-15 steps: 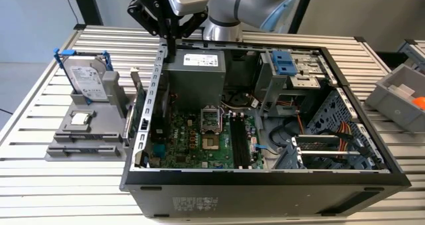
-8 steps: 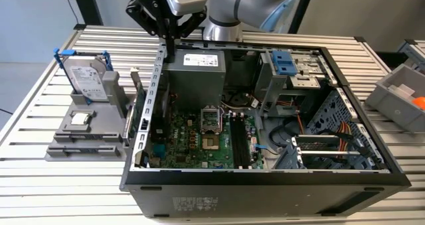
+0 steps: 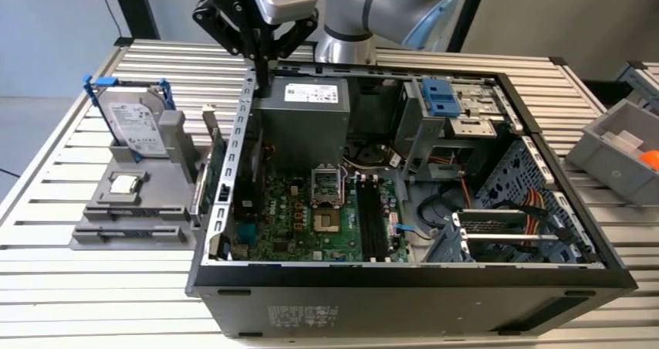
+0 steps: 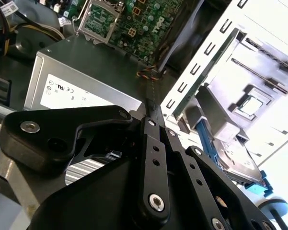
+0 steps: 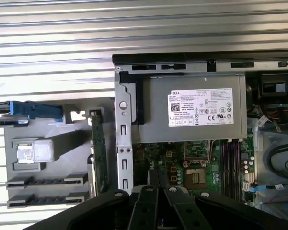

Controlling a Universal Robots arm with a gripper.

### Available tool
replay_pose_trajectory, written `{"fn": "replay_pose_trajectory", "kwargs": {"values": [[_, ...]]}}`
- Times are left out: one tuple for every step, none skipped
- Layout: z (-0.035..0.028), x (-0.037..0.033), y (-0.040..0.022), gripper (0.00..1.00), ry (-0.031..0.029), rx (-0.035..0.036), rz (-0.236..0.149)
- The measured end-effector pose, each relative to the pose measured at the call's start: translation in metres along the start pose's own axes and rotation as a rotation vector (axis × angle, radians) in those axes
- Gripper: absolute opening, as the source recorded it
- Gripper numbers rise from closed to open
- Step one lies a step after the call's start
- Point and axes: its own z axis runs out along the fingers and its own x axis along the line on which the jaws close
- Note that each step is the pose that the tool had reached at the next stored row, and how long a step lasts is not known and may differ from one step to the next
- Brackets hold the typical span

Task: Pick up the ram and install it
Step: 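Reach for the ram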

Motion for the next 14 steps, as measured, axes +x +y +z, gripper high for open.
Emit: {"fn": "replay_pose_trajectory", "kwargs": {"values": [[0.0,0.0003,0.0,0.0,0.0,0.0,0.0],[0.0,0.0006,0.0,0.0,0.0,0.0,0.0],[0.0,0.001,-0.0001,0.0,0.0,0.0,0.0],[0.0,0.0012,-0.0001,0.0,-0.0001,0.0,0.0],[-0.0001,0.0016,-0.0001,0.0,0.0,0.0,0.0],[-0.0001,0.0019,-0.0001,0.0,0.0,0.0,0.0],[-0.0001,0.0023,-0.0002,0.0,0.0,0.0,0.0],[0.0,0.0026,-0.0002,0.0,0.0,0.0,0.0],[-0.0001,0.003,-0.0002,0.0,0.0,0.0,0.0],[-0.0001,0.0033,-0.0002,0.0,0.0,0.0,0.0],[-0.0001,0.0037,-0.0003,0.0,0.0,0.0,0.0],[-0.0001,0.0041,-0.0003,0.0,0.0,0.0,0.0],[-0.0001,0.0045,-0.0003,0.0,0.0,0.0,0.0],[-0.0001,0.0049,-0.0004,0.0,0.0,0.0,0.0]]}}
